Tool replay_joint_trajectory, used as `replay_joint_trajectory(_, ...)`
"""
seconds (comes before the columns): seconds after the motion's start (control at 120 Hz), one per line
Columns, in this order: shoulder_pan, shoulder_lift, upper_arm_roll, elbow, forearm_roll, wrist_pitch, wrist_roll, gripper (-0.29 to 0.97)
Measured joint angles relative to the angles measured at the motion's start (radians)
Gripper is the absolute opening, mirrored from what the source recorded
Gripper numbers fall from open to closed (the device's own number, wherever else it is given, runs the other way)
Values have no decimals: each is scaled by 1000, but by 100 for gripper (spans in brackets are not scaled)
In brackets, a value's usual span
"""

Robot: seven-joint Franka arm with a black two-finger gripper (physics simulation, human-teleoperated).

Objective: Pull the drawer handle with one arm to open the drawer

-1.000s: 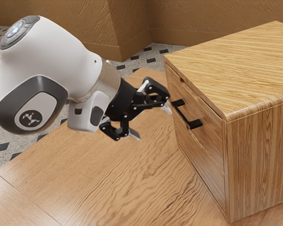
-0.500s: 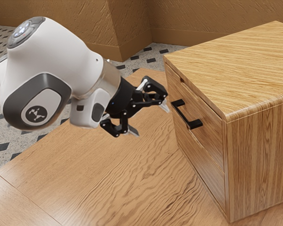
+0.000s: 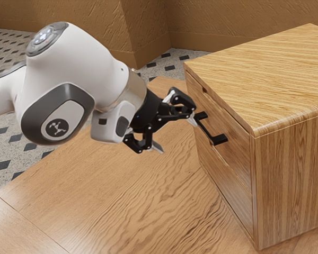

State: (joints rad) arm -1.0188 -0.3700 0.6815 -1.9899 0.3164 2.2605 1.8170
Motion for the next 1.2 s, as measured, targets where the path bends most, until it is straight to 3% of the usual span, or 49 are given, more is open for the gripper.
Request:
replay_joint_trajectory(0.342,-83,7,86,2,0,8,1,68)
replay_joint_trajectory(1.2,-154,64,182,20,-8,56,-21,68)
